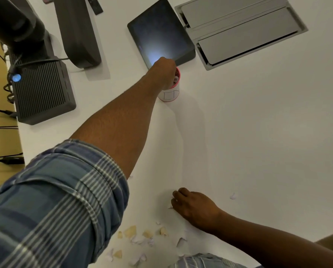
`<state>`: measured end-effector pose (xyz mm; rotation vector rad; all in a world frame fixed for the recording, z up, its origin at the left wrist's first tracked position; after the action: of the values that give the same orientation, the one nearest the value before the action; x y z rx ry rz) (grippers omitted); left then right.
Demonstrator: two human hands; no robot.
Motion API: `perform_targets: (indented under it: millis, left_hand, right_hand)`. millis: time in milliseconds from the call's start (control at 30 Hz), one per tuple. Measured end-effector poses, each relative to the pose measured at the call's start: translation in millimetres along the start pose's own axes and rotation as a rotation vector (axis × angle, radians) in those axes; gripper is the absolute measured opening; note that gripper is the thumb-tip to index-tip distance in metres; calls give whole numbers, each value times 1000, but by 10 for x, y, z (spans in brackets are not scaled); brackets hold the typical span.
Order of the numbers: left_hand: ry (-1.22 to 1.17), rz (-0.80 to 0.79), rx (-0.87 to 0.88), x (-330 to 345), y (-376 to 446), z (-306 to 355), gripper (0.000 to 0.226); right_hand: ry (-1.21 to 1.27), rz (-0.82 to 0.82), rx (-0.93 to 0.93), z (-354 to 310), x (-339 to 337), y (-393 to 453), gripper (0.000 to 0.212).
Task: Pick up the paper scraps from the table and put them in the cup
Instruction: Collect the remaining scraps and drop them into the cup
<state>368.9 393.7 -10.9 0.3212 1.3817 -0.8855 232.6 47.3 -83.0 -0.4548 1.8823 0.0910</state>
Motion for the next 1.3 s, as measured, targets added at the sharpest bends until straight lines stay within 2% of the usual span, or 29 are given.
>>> perform_targets:
  millis: [200,267,433,467,600,700,767,900,1033,1100,1300]
  left_hand:
    - [-56,50,33,-107,-211,-32,46]
    - [-135,131,12,-204,-406,-44,48]
    - [-337,464,-48,-356,-1231,-108,38]
    - [-377,503,-45,-313,-1436,-115,37]
    - [-524,564,-92,53,-2225,-155,28]
    - [-598,542,-165,416,-2800,-140,24]
    - [-592,530,-200,634,-3151,-134,22]
    - [-518,445,-299,1137,-3738,-160,24]
    - [-350,159,-501,1687,-4210,-175,50]
    - [-316,92,-580,1814,-4425,-191,58]
    - [-361,-174,-618,2255,-4795,-31,101]
  right_hand:
    - [-30,-7,0,-31,-53,39,20]
    - [-4,-12,4,-33,-71,44,15]
    - [157,-63,141,81,-45,83,6]
    - [187,-62,179,114,-50,92,4]
    - [341,-3,361,246,-121,87,18]
    - [519,83,584,390,-220,-10,14]
    - [613,80,713,461,-249,-117,11]
    - [589,68,789,493,-296,-274,14]
    - [581,86,819,461,-275,-430,15]
    - [581,97,827,428,-260,-512,14]
    - [548,93,833,378,-197,-752,16]
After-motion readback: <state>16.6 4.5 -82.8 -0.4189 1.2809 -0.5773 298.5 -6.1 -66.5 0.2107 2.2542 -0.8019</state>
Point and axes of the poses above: each hand's wrist, its own y-axis towards the middle knuckle, its own x-axis out of the palm, z = x × y, the point moved 9 cm from there along y, towards the middle knuckle, and after that the axes turned 6 degrees about x, right-handed, at the moved point
